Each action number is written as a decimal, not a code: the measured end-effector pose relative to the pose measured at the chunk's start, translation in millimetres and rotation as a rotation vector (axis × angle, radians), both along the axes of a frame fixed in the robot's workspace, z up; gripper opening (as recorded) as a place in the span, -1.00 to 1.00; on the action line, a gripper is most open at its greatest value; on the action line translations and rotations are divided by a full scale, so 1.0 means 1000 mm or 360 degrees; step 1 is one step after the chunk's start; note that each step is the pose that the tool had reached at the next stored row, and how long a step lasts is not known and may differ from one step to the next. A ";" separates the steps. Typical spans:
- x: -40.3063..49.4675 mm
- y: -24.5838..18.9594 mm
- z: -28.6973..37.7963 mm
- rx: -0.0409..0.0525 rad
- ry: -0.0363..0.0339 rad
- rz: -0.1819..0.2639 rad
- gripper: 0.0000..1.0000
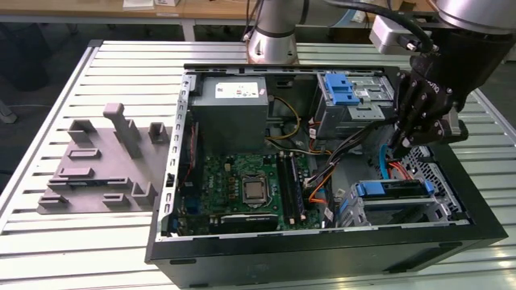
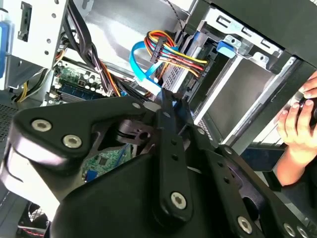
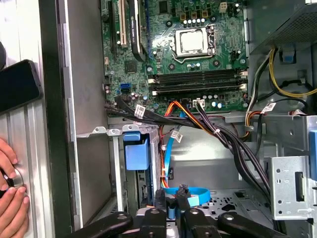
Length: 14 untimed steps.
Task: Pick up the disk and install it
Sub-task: 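Insert the second disk wire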
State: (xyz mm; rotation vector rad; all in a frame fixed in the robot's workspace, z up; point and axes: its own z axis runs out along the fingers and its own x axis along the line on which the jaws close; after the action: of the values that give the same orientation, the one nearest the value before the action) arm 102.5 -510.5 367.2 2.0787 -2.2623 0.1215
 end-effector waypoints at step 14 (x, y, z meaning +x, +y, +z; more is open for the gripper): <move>-0.0016 -0.0064 -0.0096 0.0045 -0.0023 0.0026 -0.68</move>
State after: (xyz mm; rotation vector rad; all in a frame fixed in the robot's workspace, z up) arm 100.9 -516.9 357.6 2.1176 -2.2685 0.1058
